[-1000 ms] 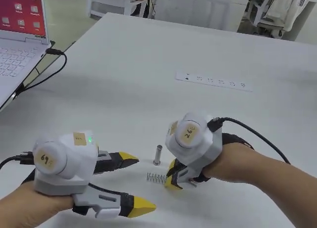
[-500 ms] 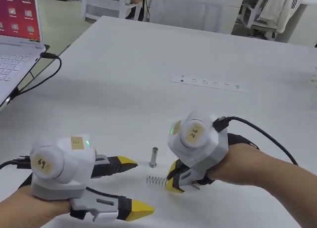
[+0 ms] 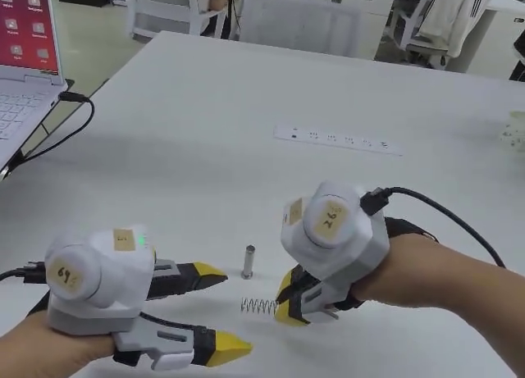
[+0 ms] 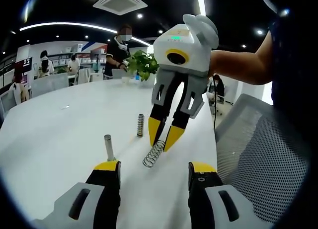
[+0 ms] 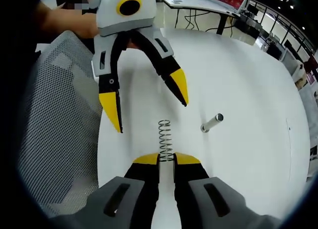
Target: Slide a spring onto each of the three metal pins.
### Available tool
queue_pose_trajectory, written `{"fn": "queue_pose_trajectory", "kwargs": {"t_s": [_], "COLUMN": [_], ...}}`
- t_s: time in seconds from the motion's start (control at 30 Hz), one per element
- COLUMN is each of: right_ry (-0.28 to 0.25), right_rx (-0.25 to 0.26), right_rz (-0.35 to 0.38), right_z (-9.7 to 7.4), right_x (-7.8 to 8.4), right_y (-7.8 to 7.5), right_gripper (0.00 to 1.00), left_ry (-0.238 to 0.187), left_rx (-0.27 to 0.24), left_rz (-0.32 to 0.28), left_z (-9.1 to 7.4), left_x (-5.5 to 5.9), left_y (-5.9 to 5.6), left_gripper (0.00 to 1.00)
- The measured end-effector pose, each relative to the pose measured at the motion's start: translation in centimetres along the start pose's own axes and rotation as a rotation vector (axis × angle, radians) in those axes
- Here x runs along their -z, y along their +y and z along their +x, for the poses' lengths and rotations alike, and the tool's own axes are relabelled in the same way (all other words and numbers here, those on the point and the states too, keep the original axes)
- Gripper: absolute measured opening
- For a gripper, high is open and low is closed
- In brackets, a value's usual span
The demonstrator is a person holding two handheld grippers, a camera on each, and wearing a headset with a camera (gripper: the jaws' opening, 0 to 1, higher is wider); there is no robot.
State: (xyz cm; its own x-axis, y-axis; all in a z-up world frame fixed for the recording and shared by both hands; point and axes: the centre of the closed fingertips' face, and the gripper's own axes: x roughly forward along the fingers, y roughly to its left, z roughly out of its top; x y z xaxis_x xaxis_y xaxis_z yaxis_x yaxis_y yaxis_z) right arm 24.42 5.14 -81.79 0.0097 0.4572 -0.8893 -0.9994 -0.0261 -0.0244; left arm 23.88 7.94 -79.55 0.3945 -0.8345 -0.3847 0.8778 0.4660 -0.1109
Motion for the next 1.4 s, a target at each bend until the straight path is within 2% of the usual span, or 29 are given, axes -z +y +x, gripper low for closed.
{"fn": "queue_pose_trajectory", "kwargs": {"t_s": [0.7,1.4], "right_ry": [-0.006,-0.014], "right_rx": [-0.016,-0.046], "right_rz": [-0.037,-0.07], "right_z": [-1.2,-1.4], "right_x": [-0.2,-0.4], "right_y": [1.1,1.7], "right_gripper": [0.08,0.08], "left_ry": [-0.014,-0.021], "left_rx": [0.051,0.091], "left_rz": [0.052,0.092], "left_z": [0.6,0.7], "left_x": [-0.9,-0.9], "left_y": [-1.1,-2.0], "left_gripper": [0.29,0.12]}}
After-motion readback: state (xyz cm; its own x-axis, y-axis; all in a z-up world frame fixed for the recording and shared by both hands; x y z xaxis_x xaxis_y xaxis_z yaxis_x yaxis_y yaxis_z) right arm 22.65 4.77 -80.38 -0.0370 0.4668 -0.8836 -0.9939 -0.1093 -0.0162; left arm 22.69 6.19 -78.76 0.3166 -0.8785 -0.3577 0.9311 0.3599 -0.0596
